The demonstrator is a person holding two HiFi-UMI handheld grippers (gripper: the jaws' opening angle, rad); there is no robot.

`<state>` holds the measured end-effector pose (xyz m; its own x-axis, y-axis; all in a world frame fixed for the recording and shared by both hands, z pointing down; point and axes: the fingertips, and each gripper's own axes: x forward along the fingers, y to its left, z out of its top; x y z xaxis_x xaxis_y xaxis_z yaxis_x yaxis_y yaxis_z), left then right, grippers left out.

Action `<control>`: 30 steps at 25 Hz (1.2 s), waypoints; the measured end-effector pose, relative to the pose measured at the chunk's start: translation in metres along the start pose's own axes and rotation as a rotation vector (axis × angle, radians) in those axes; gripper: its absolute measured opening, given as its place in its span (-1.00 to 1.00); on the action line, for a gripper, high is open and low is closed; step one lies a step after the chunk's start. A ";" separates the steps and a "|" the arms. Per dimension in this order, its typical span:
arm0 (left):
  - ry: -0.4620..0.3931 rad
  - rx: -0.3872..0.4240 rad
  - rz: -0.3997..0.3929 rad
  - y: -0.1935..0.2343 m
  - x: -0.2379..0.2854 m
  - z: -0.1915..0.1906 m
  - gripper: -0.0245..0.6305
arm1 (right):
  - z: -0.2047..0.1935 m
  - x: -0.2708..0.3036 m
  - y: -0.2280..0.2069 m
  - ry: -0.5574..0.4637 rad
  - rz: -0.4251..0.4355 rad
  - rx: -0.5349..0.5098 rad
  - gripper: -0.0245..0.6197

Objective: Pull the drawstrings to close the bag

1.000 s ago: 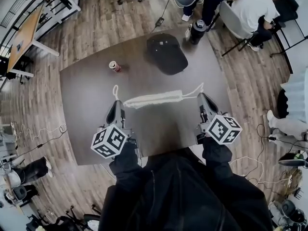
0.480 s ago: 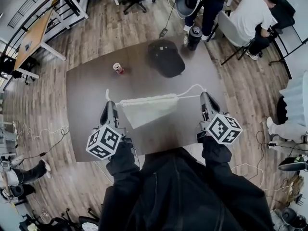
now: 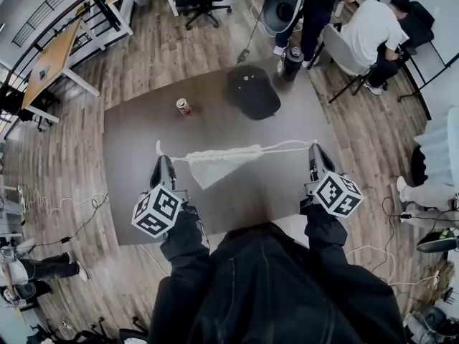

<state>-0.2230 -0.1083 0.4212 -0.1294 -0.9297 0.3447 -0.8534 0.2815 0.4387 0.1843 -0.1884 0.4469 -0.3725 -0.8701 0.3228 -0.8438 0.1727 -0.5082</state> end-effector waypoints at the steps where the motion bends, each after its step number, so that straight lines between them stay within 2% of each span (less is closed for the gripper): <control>1: -0.001 -0.004 0.007 0.006 -0.001 0.003 -0.81 | 0.000 0.000 0.004 -0.002 -0.007 -0.005 -0.84; 14: -0.053 -0.041 0.135 0.074 -0.017 0.025 -0.81 | -0.011 0.001 0.006 -0.002 -0.088 -0.044 -0.84; 27: -0.057 -0.052 0.229 0.104 -0.033 0.020 -0.81 | -0.019 -0.012 -0.026 0.010 -0.173 -0.054 -0.85; 30: -0.055 -0.055 0.248 0.111 -0.032 0.021 -0.82 | -0.014 -0.010 -0.022 0.009 -0.173 -0.088 -0.85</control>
<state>-0.3244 -0.0525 0.4414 -0.3599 -0.8415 0.4030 -0.7633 0.5139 0.3915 0.2011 -0.1768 0.4659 -0.2222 -0.8862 0.4065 -0.9259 0.0611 -0.3728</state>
